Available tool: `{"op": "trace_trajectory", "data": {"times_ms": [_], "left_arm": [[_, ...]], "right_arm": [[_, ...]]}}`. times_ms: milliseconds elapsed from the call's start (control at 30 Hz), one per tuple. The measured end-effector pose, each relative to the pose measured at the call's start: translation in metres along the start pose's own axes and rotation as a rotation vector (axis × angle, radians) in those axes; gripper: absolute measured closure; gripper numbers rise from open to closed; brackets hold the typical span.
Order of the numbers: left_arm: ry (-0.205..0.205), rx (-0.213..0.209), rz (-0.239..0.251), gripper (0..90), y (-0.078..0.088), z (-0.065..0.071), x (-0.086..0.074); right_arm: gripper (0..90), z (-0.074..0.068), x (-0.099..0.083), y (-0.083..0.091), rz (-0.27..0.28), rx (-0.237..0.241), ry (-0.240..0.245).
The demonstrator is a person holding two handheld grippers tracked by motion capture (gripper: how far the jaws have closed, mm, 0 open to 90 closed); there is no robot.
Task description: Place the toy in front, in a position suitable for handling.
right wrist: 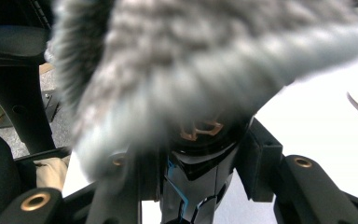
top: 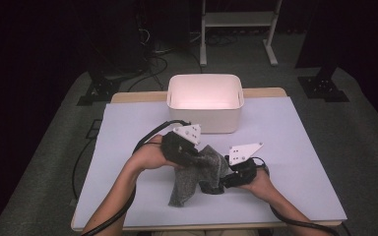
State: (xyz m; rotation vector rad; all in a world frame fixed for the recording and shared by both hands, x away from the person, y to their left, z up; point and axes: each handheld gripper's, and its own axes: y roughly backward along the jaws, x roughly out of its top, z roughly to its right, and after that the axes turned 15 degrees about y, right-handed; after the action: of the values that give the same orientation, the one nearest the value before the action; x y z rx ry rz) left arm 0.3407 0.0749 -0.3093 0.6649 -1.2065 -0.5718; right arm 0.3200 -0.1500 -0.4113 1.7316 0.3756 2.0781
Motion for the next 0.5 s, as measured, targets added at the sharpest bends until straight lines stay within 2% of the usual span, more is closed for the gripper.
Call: {"op": "trace_trajectory", "data": {"times_ms": [133,167,200,300,333,500], "left_arm": [[0.045,0.014,0.003,80.4,0.005,-0.009,-0.019],[0.062,0.01,0.008,80.3,0.006,-0.012,-0.028],[0.062,0.01,0.008,80.3,0.006,-0.012,-0.028],[0.094,-0.003,0.022,80.2,0.005,-0.017,-0.043],[0.114,-0.011,0.039,80.1,0.003,-0.019,-0.05],[0.121,-0.022,0.08,79.9,0.009,-0.02,-0.053]], "right_arm": [[56.2,-0.001,0.0,0.001,-0.004,0.0,0.004],[56.1,-0.001,0.0,0.002,-0.004,-0.002,0.005],[56.1,-0.001,0.0,0.002,-0.004,-0.002,0.005],[56.1,-0.002,0.0,0.004,-0.008,-0.005,0.008],[56.1,-0.002,0.0,0.003,-0.01,-0.005,0.005],[56.1,-0.002,0.002,0.001,-0.016,-0.003,0.015]]}}
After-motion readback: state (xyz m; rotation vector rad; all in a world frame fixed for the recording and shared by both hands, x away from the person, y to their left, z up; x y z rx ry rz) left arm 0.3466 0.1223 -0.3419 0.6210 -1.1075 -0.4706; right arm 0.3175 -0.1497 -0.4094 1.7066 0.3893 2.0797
